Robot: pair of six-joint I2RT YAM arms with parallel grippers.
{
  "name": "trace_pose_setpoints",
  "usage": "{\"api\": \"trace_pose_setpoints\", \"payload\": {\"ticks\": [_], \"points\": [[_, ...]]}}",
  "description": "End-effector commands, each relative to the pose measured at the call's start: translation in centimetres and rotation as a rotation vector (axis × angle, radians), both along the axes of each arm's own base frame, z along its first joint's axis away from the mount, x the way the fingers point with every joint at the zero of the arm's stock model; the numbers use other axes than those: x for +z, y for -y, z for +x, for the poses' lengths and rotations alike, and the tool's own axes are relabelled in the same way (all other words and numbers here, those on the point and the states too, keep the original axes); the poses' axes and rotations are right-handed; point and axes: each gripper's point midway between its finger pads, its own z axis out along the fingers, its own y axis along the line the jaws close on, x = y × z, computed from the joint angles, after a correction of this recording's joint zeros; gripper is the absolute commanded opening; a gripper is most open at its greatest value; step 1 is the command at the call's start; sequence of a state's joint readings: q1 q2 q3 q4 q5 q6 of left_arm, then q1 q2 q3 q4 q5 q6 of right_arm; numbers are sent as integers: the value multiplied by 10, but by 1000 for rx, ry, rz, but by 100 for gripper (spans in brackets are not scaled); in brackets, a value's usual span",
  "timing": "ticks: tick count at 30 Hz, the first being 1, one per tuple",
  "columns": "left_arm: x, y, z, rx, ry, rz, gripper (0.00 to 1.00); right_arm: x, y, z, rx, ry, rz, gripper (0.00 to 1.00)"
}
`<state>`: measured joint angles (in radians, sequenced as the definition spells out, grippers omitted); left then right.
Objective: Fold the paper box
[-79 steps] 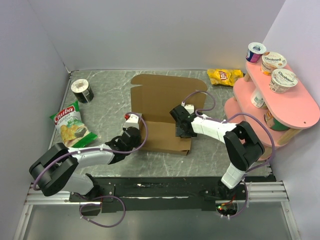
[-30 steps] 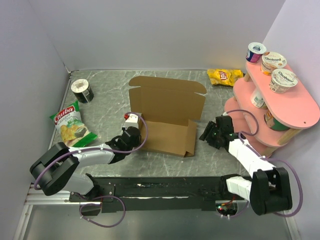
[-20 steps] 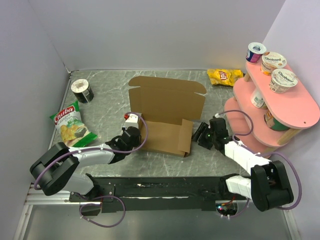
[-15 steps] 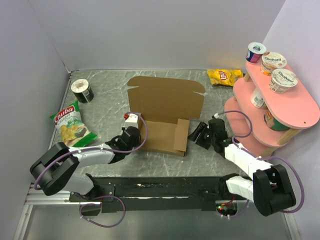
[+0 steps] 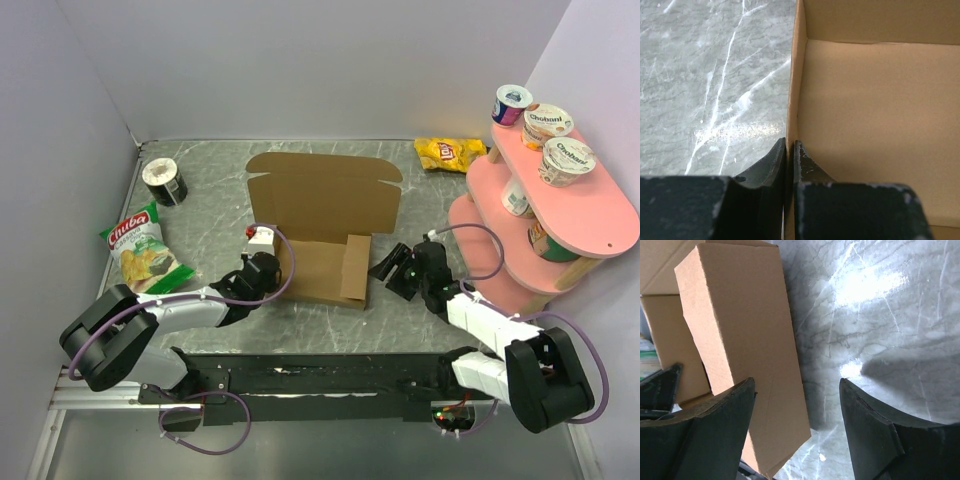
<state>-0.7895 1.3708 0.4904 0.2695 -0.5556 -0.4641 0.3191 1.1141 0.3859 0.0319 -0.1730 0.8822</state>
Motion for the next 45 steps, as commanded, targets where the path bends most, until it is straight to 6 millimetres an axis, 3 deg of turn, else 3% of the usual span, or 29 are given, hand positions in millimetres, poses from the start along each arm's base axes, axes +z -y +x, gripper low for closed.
{"api": "trace_pose_setpoints", "payload": {"ticks": [1,7,12,24,34,39,45], "points": [[3,6,1,-18,-6,-8,1,16,-13,3,-16,62,108,74],[2,7,0,-24,-8,-9,1,20,-18,4,-16,87,154,65],[2,7,0,-25,-11,-7,1,23,-26,7,3,100,209,65],[0,8,0,-28,-15,-1,1,29,-29,8,-33,150,298,75],[0,8,0,-27,-17,2,1,41,-25,11,-45,215,316,77],[0,7,0,-27,-18,3,1,34,-27,13,-19,193,278,72],[-1,7,0,-27,-19,5,1,24,-34,20,60,167,197,73]]}}
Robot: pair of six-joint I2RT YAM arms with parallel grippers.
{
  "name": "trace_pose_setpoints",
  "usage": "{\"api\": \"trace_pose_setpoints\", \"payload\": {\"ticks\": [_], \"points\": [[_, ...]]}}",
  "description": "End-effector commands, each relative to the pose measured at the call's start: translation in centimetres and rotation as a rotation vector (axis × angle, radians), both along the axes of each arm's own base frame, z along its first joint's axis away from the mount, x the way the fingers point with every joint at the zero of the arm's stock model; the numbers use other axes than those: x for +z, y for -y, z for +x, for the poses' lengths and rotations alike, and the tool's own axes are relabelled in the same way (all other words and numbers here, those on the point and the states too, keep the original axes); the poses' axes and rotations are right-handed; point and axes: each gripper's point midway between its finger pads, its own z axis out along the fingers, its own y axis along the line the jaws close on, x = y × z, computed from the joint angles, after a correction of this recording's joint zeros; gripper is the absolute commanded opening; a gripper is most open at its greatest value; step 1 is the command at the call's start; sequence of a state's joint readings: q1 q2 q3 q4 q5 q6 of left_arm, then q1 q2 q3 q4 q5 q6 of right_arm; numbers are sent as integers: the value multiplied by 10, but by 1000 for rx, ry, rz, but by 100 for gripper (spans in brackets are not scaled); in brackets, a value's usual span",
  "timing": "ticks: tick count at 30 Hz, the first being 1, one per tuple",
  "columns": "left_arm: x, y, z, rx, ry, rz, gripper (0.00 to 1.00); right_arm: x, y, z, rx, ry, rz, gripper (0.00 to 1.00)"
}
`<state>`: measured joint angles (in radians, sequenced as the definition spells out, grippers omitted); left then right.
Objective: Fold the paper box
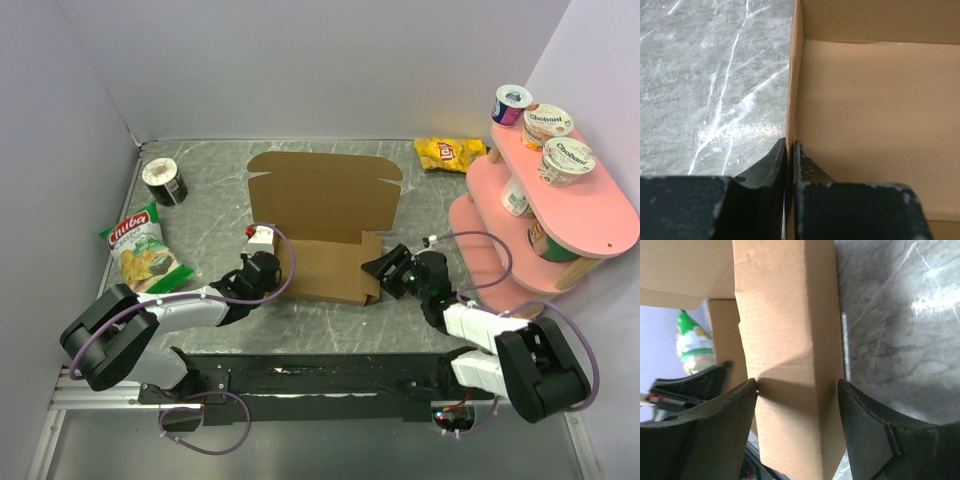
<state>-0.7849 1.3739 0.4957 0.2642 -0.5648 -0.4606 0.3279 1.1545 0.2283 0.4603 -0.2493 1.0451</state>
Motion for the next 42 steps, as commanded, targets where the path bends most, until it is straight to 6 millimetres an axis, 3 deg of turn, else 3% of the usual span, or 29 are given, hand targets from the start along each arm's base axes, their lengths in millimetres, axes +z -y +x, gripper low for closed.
{"api": "trace_pose_setpoints", "payload": {"ticks": [1,7,8,9,23,37,42], "points": [[-1,9,-2,-36,-20,-3,1,8,-13,11,86,36,-56,74],[-1,10,-2,-39,-20,-5,1,6,-18,18,110,31,-157,74],[-2,10,-2,-40,-22,-5,1,-3,-17,12,121,-13,-191,73],[-1,10,-2,-40,-22,-5,1,2,-18,16,119,-9,-207,73],[0,11,-2,-43,-19,-10,1,-43,-11,5,169,-199,-526,67],[1,9,-2,-36,-14,-9,1,-53,35,-8,105,-316,-782,52],[1,5,-1,-12,-8,0,1,-53,45,-10,104,-336,-849,39]]}}
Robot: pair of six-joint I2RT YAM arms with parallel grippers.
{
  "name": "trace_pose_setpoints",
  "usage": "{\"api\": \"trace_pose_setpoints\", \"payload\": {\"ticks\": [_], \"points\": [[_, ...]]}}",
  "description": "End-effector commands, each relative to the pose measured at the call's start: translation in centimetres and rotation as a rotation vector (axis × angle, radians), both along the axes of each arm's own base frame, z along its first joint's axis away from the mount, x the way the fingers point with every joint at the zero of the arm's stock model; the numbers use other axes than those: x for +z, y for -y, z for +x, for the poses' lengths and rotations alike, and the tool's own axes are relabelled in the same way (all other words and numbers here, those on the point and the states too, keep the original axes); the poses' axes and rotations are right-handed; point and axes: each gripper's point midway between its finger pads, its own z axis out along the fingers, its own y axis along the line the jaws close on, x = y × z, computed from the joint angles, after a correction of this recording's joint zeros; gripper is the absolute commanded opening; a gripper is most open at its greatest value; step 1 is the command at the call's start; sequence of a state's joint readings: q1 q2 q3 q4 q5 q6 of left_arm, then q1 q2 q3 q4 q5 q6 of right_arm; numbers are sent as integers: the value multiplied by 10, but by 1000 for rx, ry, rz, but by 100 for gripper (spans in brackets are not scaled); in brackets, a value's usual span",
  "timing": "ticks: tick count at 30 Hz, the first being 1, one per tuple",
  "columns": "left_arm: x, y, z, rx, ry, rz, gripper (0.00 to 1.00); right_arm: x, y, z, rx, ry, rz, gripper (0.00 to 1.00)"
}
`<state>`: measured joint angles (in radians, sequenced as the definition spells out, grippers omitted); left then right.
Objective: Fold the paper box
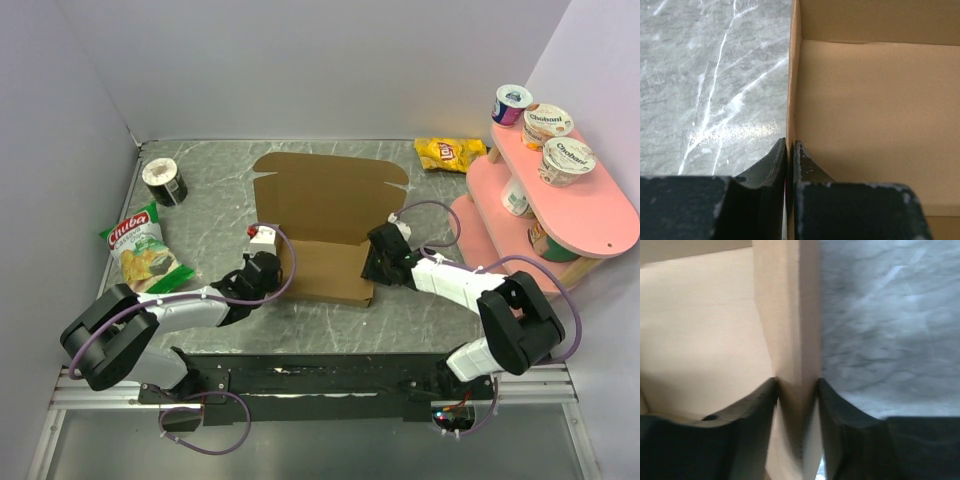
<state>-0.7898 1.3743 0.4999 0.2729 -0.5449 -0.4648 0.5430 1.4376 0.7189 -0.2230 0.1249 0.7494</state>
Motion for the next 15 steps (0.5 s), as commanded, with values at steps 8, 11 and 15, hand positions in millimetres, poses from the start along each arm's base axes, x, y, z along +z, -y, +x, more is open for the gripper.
{"api": "trace_pose_setpoints", "payload": {"ticks": [8,11,15], "points": [[2,-7,0,32,10,13,1,-15,60,-20,-32,-119,-375,17],[3,-7,0,35,17,7,1,-15,61,-19,-38,-133,-419,8],[9,-9,-1,39,38,-14,1,-18,69,-22,-98,-129,-526,0]]}}
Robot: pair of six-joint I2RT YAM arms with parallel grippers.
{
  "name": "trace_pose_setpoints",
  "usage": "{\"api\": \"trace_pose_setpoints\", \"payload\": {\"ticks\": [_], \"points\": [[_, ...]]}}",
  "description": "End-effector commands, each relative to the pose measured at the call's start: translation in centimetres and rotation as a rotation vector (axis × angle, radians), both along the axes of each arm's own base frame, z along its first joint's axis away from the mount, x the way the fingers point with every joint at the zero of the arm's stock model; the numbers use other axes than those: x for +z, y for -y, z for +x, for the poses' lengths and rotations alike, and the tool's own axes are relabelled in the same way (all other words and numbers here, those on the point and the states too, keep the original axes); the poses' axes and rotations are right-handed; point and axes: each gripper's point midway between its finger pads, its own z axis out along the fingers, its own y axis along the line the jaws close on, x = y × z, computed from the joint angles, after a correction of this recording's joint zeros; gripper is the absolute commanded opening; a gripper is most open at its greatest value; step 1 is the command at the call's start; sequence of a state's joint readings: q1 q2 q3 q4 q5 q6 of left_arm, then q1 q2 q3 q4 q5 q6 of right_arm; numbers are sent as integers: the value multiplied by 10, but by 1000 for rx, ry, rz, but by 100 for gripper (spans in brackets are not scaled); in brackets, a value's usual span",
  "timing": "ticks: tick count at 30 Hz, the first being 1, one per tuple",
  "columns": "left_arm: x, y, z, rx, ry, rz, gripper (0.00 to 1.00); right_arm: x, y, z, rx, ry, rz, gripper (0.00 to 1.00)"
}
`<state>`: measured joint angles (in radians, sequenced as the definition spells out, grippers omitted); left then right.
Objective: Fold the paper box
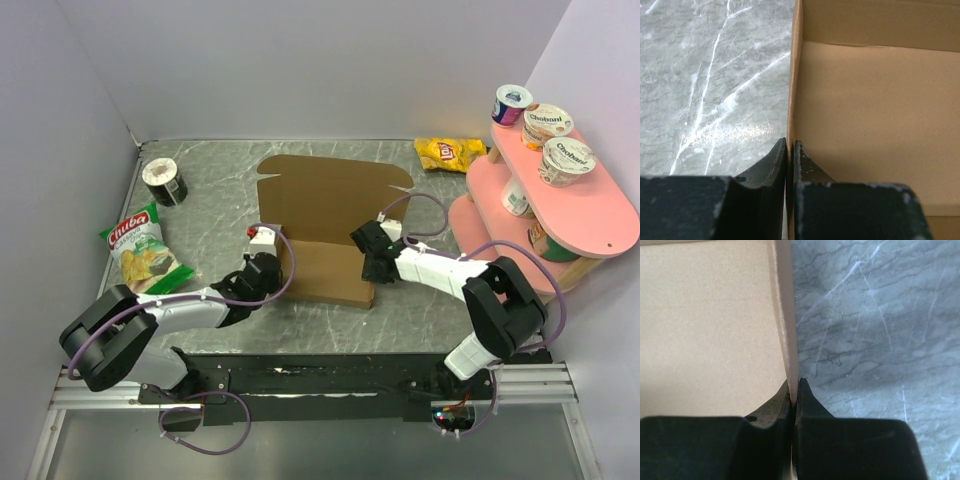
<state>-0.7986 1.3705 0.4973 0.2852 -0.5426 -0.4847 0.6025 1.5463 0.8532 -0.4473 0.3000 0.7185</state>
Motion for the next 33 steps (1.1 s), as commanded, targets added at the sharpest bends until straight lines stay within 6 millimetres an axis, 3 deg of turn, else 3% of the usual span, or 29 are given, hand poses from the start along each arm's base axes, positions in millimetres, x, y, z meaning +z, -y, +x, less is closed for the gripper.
{"api": "trace_pose_setpoints", "payload": {"ticks": [1,6,20,25,29,30,33], "points": [[7,-13,-1,39,33,6,1,-10,49,-15,-100,-29,-278,0],[8,-15,-2,45,38,-1,1,-18,60,-21,-178,-47,-340,0],[15,-29,-2,120,78,-21,1,-7,70,-27,-249,-50,-381,0],[16,-34,-1,147,83,-23,1,-2,82,-33,-279,-51,-419,0],[17,-34,-1,143,86,-37,1,5,70,-25,-230,-18,-353,0],[18,-33,-2,136,85,-40,1,12,55,-14,-203,40,-292,0],[16,-24,-5,85,63,-61,1,24,37,5,-86,101,-287,0]]}}
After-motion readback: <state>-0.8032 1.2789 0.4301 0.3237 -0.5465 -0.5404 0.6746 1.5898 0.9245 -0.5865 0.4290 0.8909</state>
